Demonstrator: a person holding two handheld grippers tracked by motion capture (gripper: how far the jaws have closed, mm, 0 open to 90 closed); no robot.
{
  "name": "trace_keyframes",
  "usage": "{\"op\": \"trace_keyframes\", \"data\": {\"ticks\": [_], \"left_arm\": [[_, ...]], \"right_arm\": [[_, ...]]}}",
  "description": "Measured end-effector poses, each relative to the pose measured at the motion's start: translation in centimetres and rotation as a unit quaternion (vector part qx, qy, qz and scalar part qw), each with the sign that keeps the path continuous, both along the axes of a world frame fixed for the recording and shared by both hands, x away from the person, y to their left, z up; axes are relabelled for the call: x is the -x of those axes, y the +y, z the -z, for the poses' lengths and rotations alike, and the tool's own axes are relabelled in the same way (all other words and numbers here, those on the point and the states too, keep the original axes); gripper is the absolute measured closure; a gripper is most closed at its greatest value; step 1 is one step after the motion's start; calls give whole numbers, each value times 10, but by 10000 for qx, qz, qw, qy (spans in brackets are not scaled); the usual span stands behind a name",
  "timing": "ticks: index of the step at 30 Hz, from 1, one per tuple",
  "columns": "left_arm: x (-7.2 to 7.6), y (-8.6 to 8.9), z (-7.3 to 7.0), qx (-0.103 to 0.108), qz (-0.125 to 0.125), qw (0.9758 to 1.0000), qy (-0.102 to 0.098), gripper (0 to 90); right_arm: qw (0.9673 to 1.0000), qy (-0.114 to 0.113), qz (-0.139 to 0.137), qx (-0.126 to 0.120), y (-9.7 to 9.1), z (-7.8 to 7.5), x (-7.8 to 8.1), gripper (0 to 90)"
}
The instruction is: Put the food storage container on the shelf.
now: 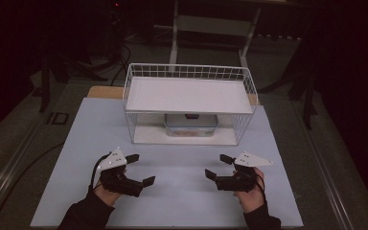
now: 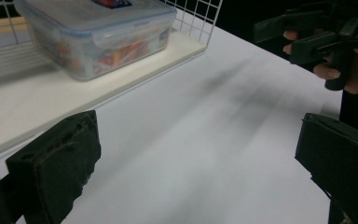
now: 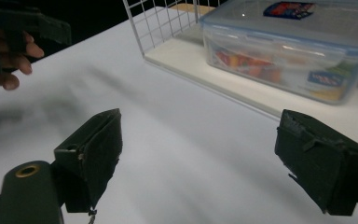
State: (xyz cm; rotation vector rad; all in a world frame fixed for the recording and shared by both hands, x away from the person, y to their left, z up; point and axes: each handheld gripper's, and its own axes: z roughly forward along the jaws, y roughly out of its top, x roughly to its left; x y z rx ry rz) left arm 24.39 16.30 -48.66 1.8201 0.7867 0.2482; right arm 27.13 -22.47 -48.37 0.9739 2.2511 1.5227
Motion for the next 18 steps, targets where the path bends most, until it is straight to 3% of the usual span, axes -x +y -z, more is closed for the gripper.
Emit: {"op": "trace_keyframes", "data": {"ticks": [9, 12, 15, 18], "left_arm": [[11, 6, 6, -40, 19, 9999, 117, 3], [15, 7, 11, -71, -3, 9998, 198, 3], [17, 8, 17, 43, 15, 9998, 178, 3], [19, 5, 24, -133, -41, 9998, 108, 3]], "right_arm": [[9998, 5, 196, -24, -22, 5, 21, 146], [9994, 128, 312, 85, -32, 11, 27, 146], [9991, 138, 377, 130, -38, 13, 28, 146], [9990, 107, 429, 106, -42, 13, 26, 146]]}}
